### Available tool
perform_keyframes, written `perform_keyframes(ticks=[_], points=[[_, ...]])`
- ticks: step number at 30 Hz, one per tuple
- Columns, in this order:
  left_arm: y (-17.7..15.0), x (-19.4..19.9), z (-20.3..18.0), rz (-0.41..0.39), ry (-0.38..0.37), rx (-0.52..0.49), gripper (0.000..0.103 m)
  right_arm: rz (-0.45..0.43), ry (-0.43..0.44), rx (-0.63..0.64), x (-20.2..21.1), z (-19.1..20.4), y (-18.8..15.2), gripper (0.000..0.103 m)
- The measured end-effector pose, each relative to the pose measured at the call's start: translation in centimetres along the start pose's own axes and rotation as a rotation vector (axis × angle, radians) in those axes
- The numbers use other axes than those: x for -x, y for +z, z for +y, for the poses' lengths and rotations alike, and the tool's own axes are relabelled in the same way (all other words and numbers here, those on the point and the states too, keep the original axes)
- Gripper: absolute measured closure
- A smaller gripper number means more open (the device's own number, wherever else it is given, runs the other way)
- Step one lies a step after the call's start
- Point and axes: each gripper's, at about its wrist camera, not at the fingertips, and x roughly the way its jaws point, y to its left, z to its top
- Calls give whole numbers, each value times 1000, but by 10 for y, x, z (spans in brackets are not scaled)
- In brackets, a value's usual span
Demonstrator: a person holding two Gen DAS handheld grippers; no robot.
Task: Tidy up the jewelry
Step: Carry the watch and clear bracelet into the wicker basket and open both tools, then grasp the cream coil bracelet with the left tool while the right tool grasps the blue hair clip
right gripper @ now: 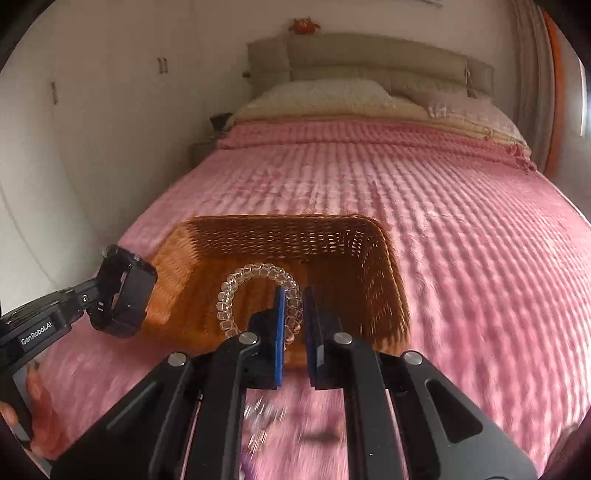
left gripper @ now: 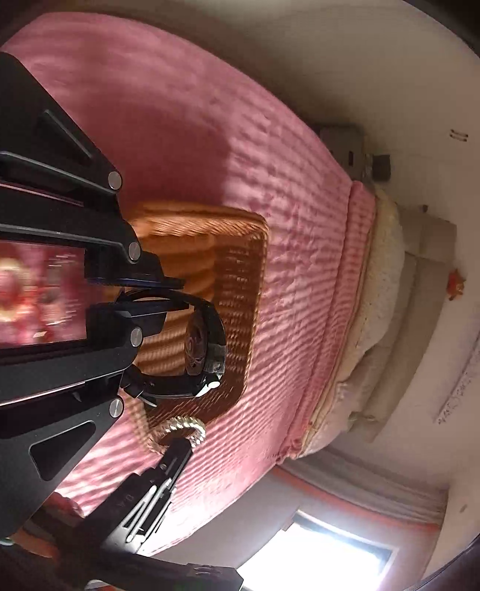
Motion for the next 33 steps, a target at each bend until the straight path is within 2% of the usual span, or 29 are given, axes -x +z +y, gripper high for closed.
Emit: perform_keyframes(ticks=[7, 10, 14, 16, 17, 19, 22, 24, 30, 33], points=[[5, -64, 4, 92, 49, -3, 99, 142, -30, -37, -83, -15, 11, 95], [2, -79, 4, 127, 73, -19, 98, 178, -40, -42, -97, -17, 3, 95], [1, -83, 1, 134, 68, -48, 89, 200, -20, -79, -103, -21, -2, 94], [1, -73, -1, 118, 62, -59, 84, 199, -3, -101, -100, -25, -3, 94], [1, -70, -2, 114, 58, -60, 78, 192, -2, -105, -96, -26, -3, 94], [0, -54, -1, 93, 34, -52, 77, 176, 8, -110, -84, -28, -1, 89], [-3, -21, 4, 60, -24, -38, 75, 139, 32, -113, -58, -28, -3, 74], [-8, 9, 6, 20, -42, -36, 67, 101, 55, -114, -32, -24, -6, 63], [-35, 78, 12, -49, -90, -37, 66, 26, 112, -86, 33, -7, -29, 63], [-54, 99, 17, -59, -107, -39, 66, 3, 121, -71, 60, 4, -53, 63]])
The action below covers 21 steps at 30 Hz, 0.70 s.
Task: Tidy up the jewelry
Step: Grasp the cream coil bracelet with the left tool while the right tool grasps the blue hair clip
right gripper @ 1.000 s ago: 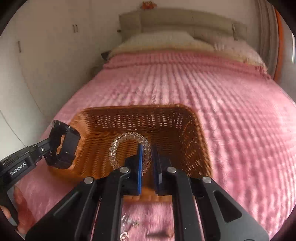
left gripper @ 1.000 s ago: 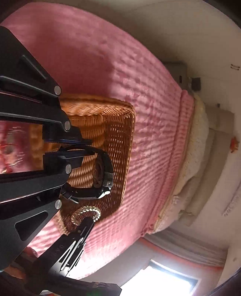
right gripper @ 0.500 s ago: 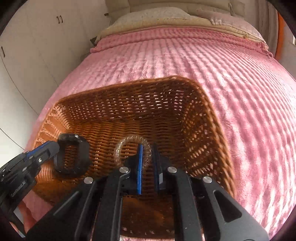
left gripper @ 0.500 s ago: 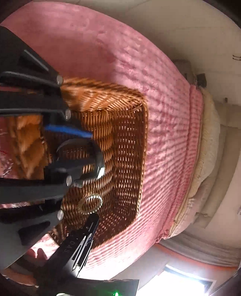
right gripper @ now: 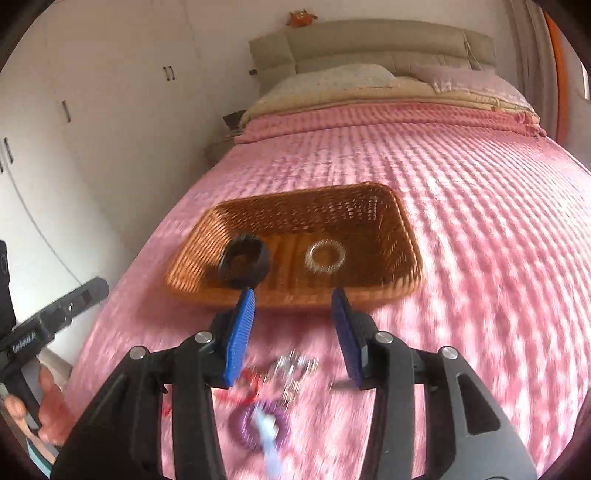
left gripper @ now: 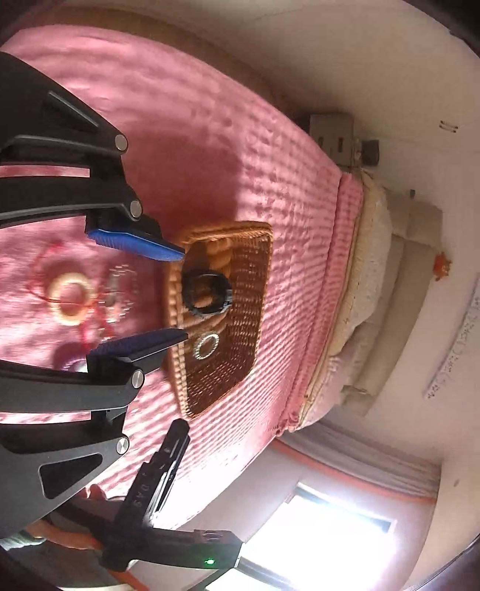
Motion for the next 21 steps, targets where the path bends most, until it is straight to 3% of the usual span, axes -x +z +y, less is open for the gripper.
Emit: perform_keyframes(ticks=[6, 13, 21], points=[[-44, 11, 10, 49, -45, 21, 66, 0, 3, 28, 20, 13, -57, 63], [-81, -8, 25, 132, -41, 38, 66, 62, -25, 47, 11, 15, -111, 63], [-76, -59, 35, 235, -48, 50, 68, 85, -37, 81, -3, 20, -119, 63]])
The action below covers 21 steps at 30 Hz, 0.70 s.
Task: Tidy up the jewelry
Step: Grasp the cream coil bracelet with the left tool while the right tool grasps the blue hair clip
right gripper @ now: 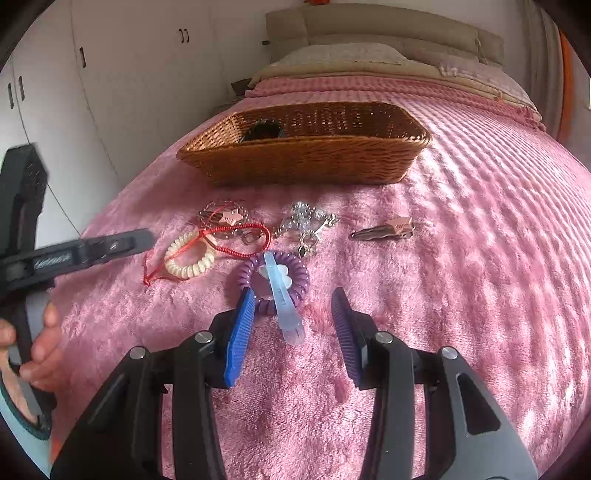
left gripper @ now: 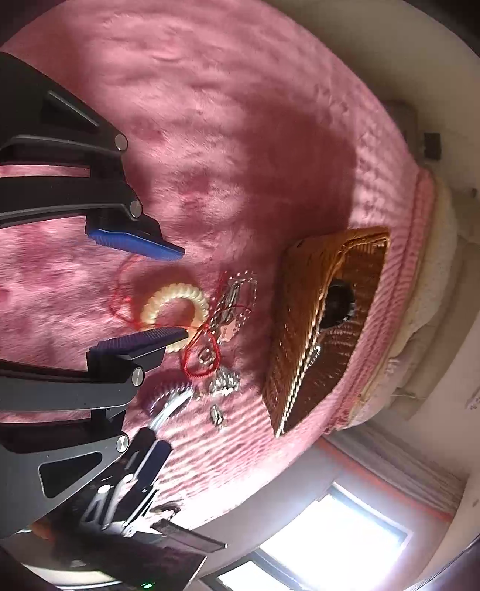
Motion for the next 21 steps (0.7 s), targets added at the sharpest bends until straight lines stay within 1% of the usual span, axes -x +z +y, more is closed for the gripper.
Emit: perform_keyframes(ticks=[3, 5, 7, 8, 9, 10, 13, 17, 19, 21], points=[[5, -20, -1, 54, 27, -11, 68, 2, 5, 0, -2, -1, -3, 65], [6, -25, -3, 54, 42, -26, 69, -1, 7, 1, -2, -1, -4, 65], [8, -27, -6, 57, 50, -42, 70, 9, 5, 8, -5, 0, -4, 71], [8, -28, -7, 61, 57, -46, 80, 17, 3, 16, -6, 1, -4, 80], [7, -30, -8, 67, 64, -53, 94, 24, 2, 22, -8, 3, -5, 88], [7, -31, -9, 71, 57, -51, 94, 31, -1, 32, -9, 5, -5, 91], [6, -26, -6, 48, 59, -35, 95, 23, -12, 55, -8, 9, -6, 92], [6, -6, 7, -23, 72, 28, 95, -2, -29, 48, -3, 8, -6, 92], [4, 10, 14, -67, 82, 65, 95, -44, -20, 25, 7, 2, -5, 92], [-1, 28, 21, -108, 115, 94, 95, -88, -13, -7, 21, -5, -5, 92]])
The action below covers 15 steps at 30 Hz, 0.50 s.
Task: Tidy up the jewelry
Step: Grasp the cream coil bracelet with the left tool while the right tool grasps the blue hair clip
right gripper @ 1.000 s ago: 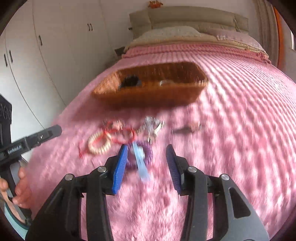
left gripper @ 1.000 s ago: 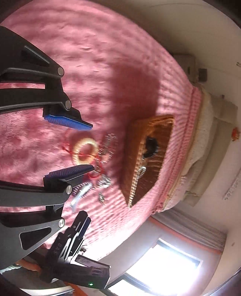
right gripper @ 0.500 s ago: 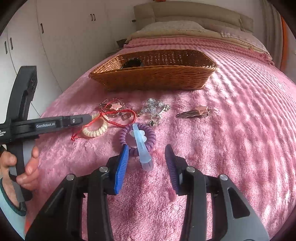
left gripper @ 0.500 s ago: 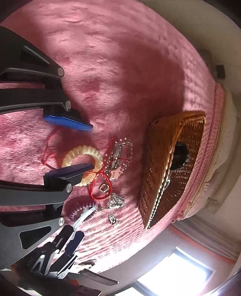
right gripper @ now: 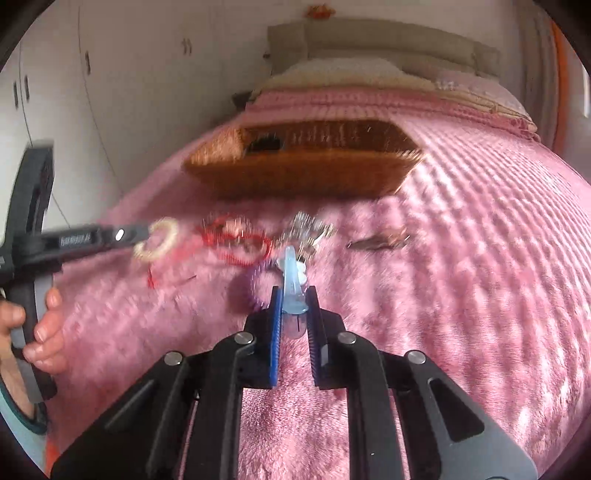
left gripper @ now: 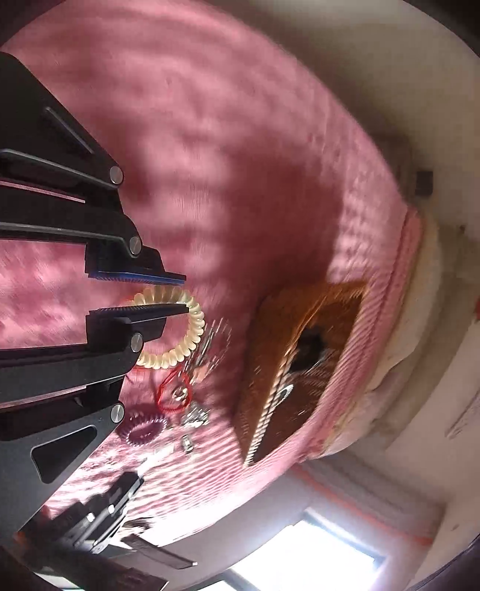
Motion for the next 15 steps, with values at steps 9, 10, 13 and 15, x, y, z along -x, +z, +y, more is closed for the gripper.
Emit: perform_keyframes(ticks=[9, 10, 13, 15], points=[[-44, 39, 11, 33, 92, -3, 95, 113, -52, -88, 1, -23, -16, 92], [-51, 38, 8, 48, 105, -12, 95, 131, -51, -81, -2, -21, -19, 92], [-67, 35, -2, 58, 144, -53, 94, 152, -49, -66, -4, -19, -23, 92], [-73, 37, -6, 51, 163, -88, 94, 165, -36, -68, -4, -19, -25, 91]])
